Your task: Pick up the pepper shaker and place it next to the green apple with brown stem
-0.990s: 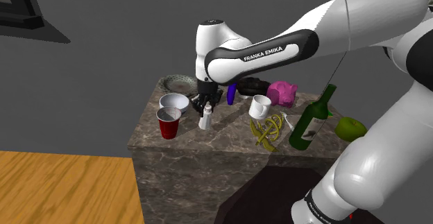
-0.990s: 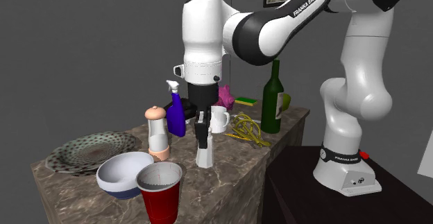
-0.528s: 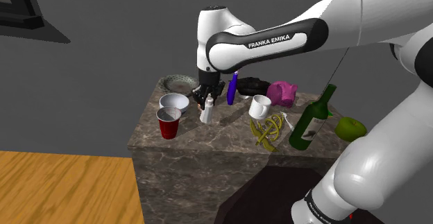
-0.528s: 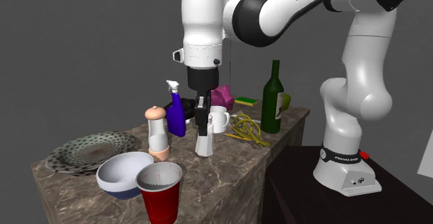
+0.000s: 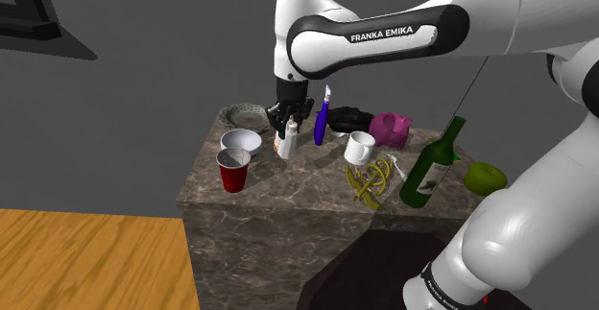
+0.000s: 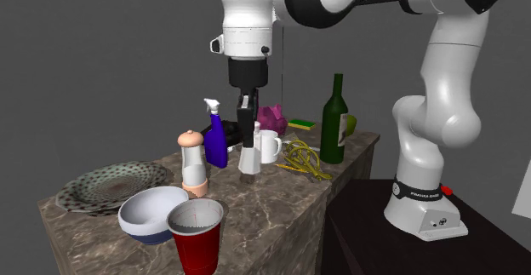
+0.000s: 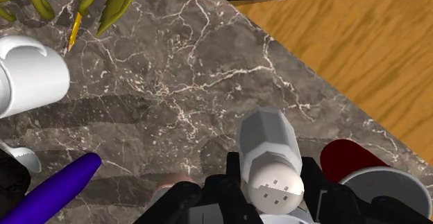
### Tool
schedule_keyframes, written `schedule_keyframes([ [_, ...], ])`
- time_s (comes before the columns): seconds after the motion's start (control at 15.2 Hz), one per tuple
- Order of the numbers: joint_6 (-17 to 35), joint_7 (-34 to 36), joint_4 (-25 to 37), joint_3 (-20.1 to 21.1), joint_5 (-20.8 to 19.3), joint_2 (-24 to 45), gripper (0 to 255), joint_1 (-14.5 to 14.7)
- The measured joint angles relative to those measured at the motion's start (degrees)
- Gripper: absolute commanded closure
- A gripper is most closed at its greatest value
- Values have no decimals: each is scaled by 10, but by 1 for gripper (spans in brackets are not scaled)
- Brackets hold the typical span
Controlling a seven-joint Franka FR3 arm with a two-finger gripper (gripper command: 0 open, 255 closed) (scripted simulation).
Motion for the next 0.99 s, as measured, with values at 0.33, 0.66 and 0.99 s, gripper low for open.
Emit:
schedule_keyframes([
  [0.33,-38,-3,34,0,2,-4,255,0],
  [0.66,-44,-44,-4,-24,12,-54,255,-13],
  [0.99,-37,-113,-79,-69,16,-128,255,-33],
])
